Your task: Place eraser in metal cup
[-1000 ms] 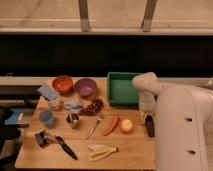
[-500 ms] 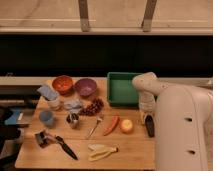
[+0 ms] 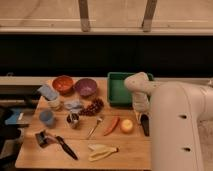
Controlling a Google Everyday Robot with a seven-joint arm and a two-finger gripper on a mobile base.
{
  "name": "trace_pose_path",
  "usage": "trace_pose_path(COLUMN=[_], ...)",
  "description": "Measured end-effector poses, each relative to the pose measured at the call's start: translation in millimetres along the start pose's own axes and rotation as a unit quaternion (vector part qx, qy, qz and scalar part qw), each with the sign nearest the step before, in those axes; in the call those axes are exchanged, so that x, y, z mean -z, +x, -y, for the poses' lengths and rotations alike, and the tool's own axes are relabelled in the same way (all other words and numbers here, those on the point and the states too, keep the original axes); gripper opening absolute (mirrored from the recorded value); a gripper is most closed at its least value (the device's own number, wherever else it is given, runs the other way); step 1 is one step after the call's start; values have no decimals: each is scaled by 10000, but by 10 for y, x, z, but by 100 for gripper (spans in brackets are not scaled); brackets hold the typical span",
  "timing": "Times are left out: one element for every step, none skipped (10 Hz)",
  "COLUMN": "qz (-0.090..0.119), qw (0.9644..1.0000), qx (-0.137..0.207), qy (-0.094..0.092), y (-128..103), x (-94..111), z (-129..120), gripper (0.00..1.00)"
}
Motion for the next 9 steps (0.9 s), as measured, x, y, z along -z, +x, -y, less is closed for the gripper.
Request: trace_pose_path(qz=[-4,-4,-5,-5,-5,-5,-6,-6,-7], qw=[10000,10000,10000,10000,10000,10000,10000,10000,10000], qx=[7,2,3,4,3,0,0,-2,-5], qy=[3,2,4,7,10,9,15,14,16], y=[1,3,5,6,6,7,8,9,10], x=[-3,-4,-7,-8,-9,-10,-12,-13,-14], z=[-6,1,3,5,9,12,16,18,22], gripper=[0,0,0,0,0,0,0,0,0])
